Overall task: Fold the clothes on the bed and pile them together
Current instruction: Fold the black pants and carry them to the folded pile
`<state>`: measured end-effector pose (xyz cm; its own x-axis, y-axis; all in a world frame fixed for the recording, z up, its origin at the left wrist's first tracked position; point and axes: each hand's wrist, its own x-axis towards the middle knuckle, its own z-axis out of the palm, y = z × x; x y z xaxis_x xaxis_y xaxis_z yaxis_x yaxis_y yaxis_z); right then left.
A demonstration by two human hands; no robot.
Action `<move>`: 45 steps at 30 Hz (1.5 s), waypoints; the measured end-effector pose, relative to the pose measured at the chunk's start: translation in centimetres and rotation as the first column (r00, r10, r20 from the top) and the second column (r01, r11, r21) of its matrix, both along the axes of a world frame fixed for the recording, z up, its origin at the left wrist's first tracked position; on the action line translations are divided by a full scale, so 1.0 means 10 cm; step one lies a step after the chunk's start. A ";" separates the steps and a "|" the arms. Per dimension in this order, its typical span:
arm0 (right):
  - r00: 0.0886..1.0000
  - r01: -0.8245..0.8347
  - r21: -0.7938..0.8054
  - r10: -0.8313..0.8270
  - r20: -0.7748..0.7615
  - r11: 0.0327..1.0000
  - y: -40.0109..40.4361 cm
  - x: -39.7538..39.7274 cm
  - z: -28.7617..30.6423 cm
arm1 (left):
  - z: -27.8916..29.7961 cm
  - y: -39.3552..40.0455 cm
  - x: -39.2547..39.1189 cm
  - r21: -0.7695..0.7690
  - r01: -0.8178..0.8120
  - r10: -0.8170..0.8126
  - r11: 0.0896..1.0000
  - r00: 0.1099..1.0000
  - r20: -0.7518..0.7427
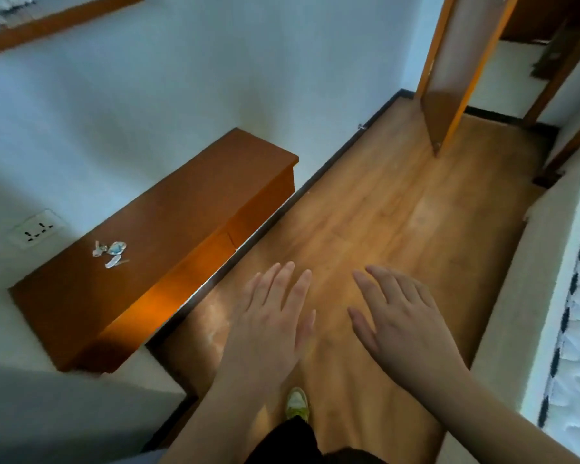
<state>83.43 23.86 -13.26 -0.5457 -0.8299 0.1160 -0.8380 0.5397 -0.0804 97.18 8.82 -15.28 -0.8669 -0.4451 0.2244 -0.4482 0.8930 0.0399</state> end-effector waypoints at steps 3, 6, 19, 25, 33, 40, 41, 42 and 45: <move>0.994 0.106 0.038 -0.107 0.010 0.994 -0.27 -0.24 0.00 | 0.00 -0.38 -0.37 0.007 0.093 -0.094 0.996 0.995 0.032; 0.980 0.194 0.082 -0.196 0.023 0.978 -0.43 -0.46 0.02 | 0.05 -0.66 -0.76 0.011 0.220 -0.220 0.976 0.975 0.041; 0.832 0.550 0.001 -0.548 0.082 0.835 -0.34 -2.14 -0.04 | 0.10 -0.76 -3.17 0.076 0.603 -0.607 0.794 0.792 0.059; 0.825 0.561 -0.009 -0.558 0.087 0.828 -0.19 -3.16 0.03 | 0.17 -0.69 -4.24 0.019 0.617 -0.615 0.787 0.782 0.101; 0.838 0.542 -0.016 -0.539 0.092 0.840 -0.29 -4.39 0.00 | 0.20 -0.84 -5.47 -0.026 0.582 -0.574 0.813 0.808 0.131; 0.780 0.626 -0.043 -0.626 0.021 0.778 -0.48 -5.66 -0.10 | 0.05 -1.18 -6.69 0.037 0.680 -0.678 0.732 0.723 0.131; 0.775 0.632 -0.042 -0.632 0.001 0.774 -0.53 -5.84 -0.12 | 0.02 -1.25 -6.90 0.042 0.691 -0.690 0.721 0.712 0.128; 0.771 0.636 -0.038 -0.637 -0.021 0.771 -0.61 -6.01 -0.13 | 0.00 -1.32 -7.11 0.049 0.701 -0.701 0.711 0.701 0.133; 0.748 0.662 -0.046 -0.663 -0.028 0.748 -0.85 -6.49 -0.11 | -0.01 -1.52 -7.71 0.056 0.726 -0.726 0.685 0.675 0.129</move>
<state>18.58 15.37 -14.38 -0.9514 -0.2574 0.1690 -0.2738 0.9583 -0.0814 20.05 -6.43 -15.39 -0.9376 0.3371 0.0859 0.3407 0.9396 0.0315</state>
